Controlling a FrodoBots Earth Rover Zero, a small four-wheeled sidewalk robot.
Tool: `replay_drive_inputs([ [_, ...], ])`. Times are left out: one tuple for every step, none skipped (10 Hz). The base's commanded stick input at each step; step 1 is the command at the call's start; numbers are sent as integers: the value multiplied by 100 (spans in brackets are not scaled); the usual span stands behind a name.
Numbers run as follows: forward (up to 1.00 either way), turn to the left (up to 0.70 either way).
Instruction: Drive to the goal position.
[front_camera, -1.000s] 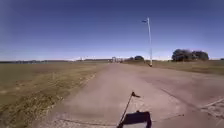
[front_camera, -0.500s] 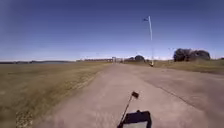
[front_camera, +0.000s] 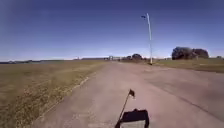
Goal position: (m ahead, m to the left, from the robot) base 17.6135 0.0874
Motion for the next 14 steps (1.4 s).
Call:
replay_drive_inputs([
  [100, 0],
  [100, 0],
  [100, 0],
  [100, 0],
  [100, 0],
  [100, 0],
  [100, 0],
  [100, 0],
  [100, 0],
  [100, 0],
  [100, 0],
  [100, 0],
  [100, 0],
  [100, 0],
])
